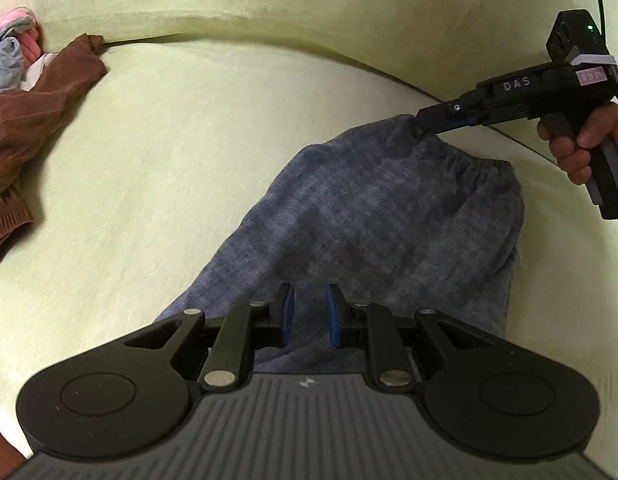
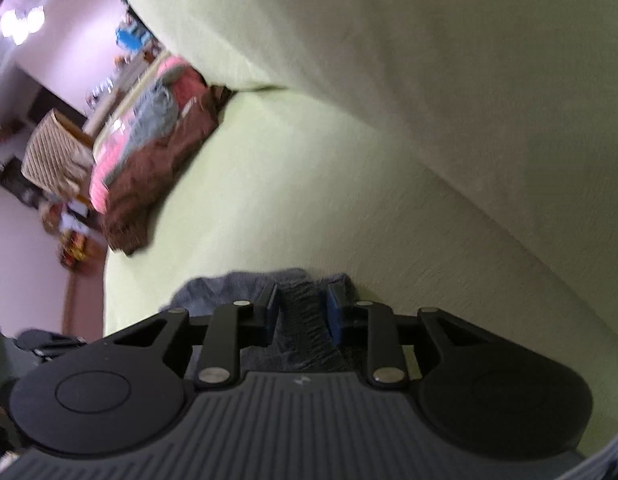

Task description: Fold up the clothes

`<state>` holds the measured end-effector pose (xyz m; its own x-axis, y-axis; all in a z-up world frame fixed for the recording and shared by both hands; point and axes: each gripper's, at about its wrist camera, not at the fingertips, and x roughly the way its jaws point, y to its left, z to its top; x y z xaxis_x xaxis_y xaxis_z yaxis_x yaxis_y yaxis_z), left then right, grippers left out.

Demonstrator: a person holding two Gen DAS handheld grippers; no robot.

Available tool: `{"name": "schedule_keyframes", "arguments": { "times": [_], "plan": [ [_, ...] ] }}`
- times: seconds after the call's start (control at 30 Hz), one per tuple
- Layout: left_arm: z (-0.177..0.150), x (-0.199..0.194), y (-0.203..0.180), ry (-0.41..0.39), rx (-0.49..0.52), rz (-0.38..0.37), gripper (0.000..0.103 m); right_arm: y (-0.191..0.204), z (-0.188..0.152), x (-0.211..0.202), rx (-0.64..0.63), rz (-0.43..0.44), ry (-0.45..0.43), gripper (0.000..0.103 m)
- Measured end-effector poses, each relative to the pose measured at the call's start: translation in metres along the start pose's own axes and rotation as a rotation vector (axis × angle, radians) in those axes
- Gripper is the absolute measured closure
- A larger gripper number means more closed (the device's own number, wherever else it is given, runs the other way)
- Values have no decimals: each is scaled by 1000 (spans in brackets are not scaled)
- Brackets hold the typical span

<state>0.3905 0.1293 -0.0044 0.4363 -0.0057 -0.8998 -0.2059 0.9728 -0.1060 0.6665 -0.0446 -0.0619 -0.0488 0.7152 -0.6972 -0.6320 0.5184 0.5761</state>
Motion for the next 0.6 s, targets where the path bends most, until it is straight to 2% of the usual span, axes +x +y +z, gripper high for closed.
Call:
{"name": "schedule_keyframes", "arguments": {
  "times": [0.23,0.4,0.5,0.6],
  "plan": [
    [-1,7,-1,15,-11,5,80,-2,2,14,-19,28,58,83],
    [4,7,-8,8,13,6,80,8,-1,9,-38,55,45,83],
    [14,3,-10,-18,14,1,80,14,-7,2,-44,86,48,78],
    [26,7,-12,-26,16,12,80,6,-6,0,-9,102,45,78]
  ]
}}
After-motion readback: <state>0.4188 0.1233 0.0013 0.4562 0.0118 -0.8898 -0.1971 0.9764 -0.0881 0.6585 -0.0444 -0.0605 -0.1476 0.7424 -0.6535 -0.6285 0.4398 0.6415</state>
